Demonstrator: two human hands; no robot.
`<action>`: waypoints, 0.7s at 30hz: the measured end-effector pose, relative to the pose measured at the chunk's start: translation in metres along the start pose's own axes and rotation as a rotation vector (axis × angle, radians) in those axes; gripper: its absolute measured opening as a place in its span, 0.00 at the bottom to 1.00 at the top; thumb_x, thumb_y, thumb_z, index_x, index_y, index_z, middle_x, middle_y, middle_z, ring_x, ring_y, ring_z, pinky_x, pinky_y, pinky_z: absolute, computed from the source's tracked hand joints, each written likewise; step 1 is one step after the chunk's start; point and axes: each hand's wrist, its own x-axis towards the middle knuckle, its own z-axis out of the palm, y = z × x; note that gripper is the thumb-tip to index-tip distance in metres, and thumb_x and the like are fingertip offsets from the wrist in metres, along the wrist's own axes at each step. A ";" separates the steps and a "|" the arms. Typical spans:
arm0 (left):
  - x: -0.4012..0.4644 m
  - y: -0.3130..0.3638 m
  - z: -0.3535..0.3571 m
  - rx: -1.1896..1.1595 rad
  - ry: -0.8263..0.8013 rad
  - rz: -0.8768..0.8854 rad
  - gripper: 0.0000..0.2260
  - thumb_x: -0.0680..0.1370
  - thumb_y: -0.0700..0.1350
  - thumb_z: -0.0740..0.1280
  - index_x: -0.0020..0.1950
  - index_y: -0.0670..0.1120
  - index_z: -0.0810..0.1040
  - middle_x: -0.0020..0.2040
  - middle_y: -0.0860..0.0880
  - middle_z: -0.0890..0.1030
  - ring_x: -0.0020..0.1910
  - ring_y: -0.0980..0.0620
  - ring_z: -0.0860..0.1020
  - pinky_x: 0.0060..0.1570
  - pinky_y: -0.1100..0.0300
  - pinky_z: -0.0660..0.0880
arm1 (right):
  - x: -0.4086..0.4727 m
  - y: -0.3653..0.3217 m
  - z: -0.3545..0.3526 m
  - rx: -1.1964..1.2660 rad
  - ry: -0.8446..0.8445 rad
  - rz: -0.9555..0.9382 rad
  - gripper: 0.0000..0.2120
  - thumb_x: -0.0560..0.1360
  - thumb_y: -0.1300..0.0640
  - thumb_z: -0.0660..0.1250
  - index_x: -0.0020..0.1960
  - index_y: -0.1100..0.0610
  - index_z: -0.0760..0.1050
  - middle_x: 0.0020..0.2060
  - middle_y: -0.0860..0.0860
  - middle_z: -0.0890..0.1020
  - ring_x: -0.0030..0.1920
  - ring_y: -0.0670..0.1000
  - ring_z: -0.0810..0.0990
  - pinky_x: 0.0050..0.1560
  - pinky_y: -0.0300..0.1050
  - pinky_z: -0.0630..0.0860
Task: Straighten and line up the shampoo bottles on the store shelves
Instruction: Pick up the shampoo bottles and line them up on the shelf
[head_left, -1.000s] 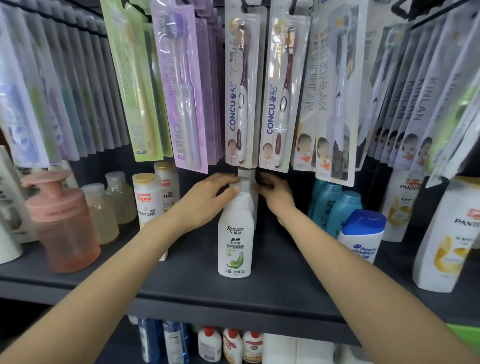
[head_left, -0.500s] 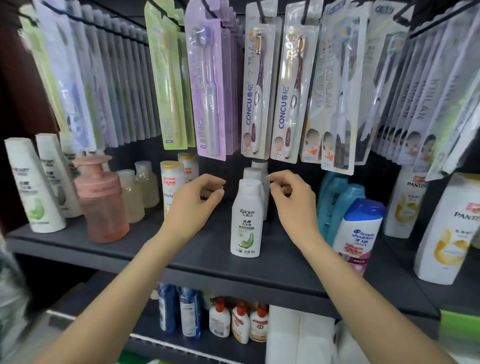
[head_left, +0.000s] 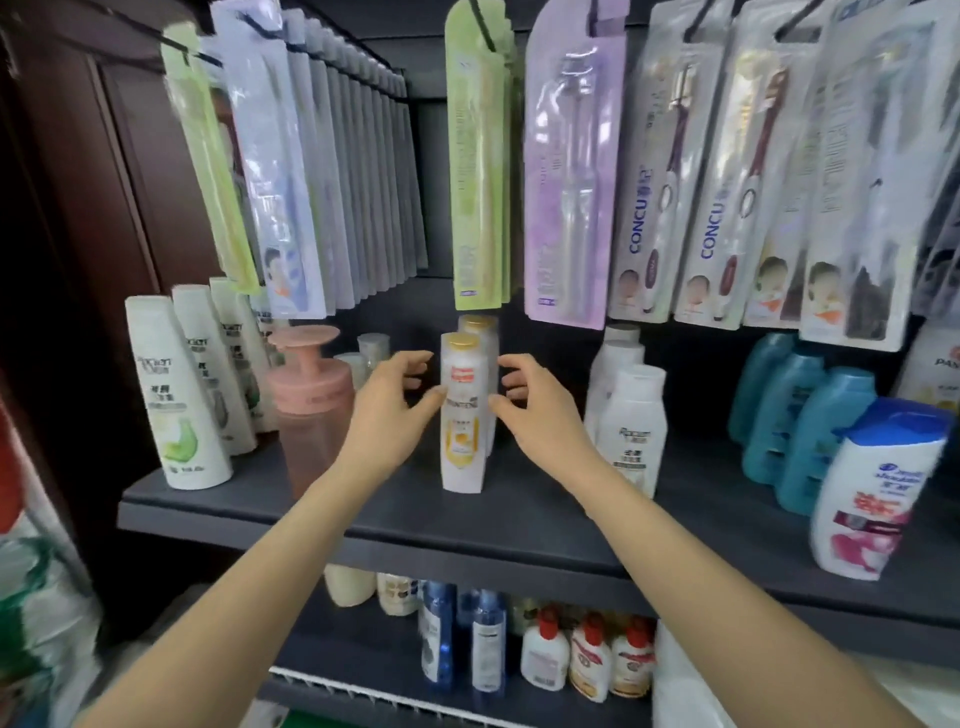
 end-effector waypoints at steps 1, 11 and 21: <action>0.005 -0.007 -0.002 -0.002 -0.057 0.011 0.20 0.76 0.44 0.67 0.67 0.46 0.70 0.63 0.51 0.74 0.59 0.54 0.73 0.60 0.58 0.70 | 0.005 0.000 0.009 0.014 0.011 0.030 0.20 0.77 0.58 0.65 0.68 0.53 0.67 0.59 0.51 0.75 0.55 0.46 0.75 0.49 0.34 0.69; 0.021 -0.039 -0.012 -0.169 -0.292 0.127 0.21 0.77 0.40 0.66 0.69 0.49 0.69 0.52 0.57 0.77 0.47 0.65 0.76 0.44 0.79 0.70 | 0.026 -0.007 0.050 0.220 0.120 0.161 0.11 0.74 0.57 0.70 0.55 0.53 0.74 0.48 0.48 0.81 0.50 0.47 0.81 0.53 0.52 0.80; 0.003 -0.063 -0.020 -0.147 -0.489 0.112 0.22 0.73 0.49 0.70 0.66 0.53 0.69 0.53 0.58 0.79 0.51 0.62 0.77 0.51 0.68 0.74 | 0.011 -0.022 0.036 0.606 0.178 0.242 0.12 0.76 0.57 0.67 0.57 0.60 0.74 0.47 0.56 0.83 0.50 0.54 0.83 0.45 0.49 0.82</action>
